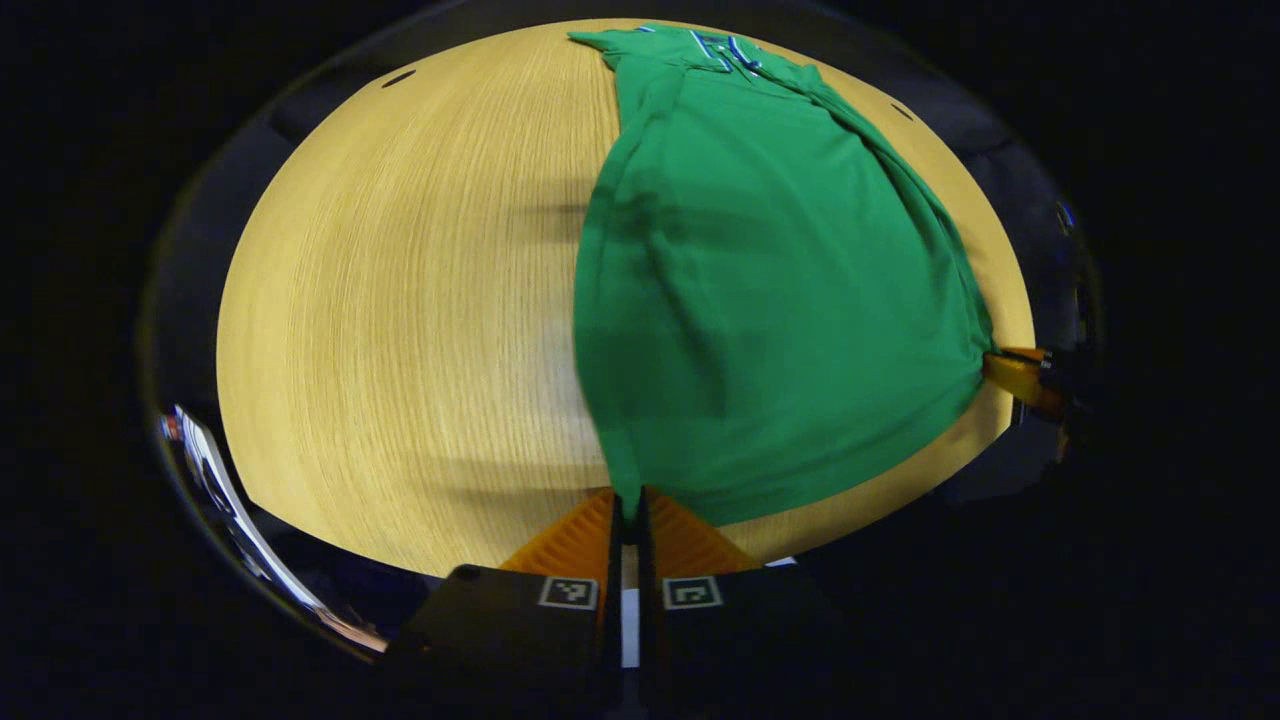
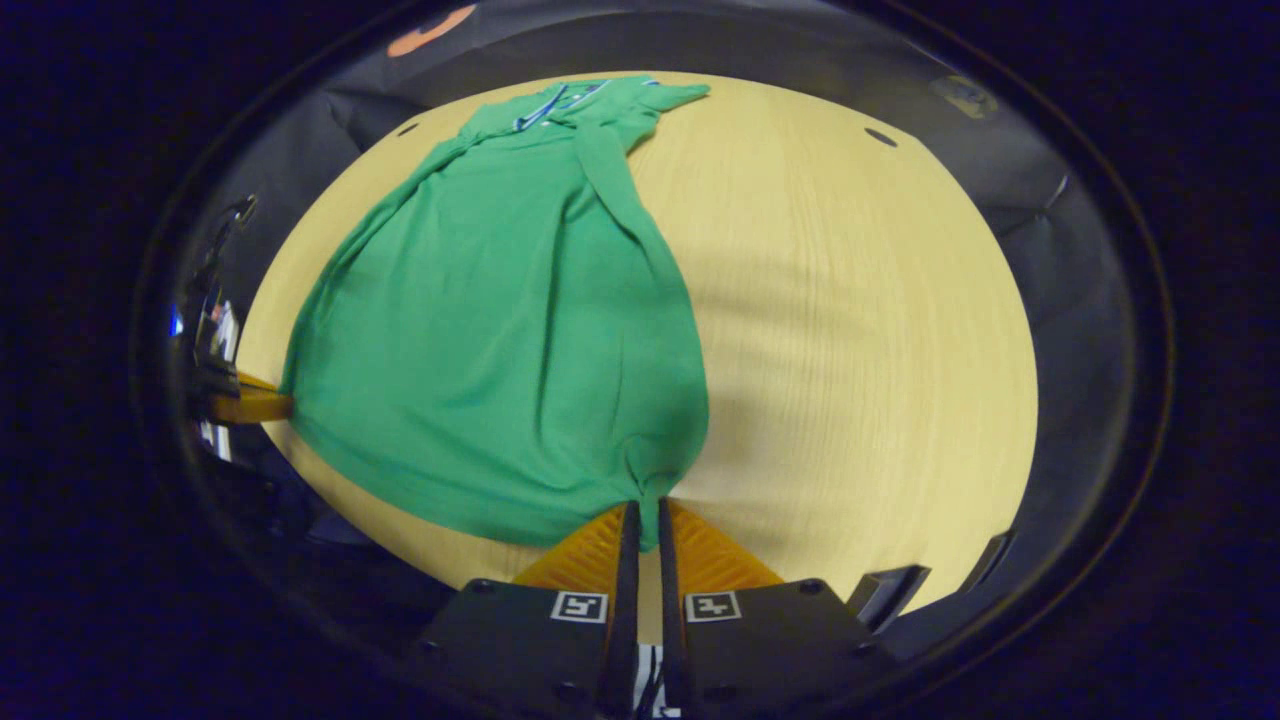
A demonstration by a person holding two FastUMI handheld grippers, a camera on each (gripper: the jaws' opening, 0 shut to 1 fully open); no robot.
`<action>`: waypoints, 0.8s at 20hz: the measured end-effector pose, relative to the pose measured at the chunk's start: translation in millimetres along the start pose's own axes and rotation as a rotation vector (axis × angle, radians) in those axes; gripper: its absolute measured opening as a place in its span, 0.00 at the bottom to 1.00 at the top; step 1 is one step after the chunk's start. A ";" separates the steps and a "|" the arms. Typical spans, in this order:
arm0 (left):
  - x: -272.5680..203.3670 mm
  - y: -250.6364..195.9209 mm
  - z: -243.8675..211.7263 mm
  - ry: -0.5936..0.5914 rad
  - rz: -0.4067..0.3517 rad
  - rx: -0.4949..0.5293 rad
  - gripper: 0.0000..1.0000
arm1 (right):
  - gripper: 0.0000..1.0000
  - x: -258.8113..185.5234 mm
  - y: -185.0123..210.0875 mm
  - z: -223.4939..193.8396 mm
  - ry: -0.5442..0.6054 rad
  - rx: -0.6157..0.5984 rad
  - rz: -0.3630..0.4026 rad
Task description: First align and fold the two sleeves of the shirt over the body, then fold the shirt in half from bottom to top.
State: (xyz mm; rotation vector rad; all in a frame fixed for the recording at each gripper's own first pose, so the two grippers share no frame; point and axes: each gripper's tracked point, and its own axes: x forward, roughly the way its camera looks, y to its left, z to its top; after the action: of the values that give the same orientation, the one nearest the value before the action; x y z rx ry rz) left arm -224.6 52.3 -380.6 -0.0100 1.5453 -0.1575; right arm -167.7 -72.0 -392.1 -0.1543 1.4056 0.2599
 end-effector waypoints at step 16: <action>-66.6 -30.0 46.5 -0.221 -0.319 -0.185 0.04 | 0.02 -64.8 -3.3 35.0 -0.097 0.151 0.120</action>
State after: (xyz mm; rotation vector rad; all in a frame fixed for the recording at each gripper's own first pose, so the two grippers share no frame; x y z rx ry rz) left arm -182.3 25.5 -309.9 -0.4091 1.3250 -0.2563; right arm -142.7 -71.8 -322.7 0.0667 1.3342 0.2563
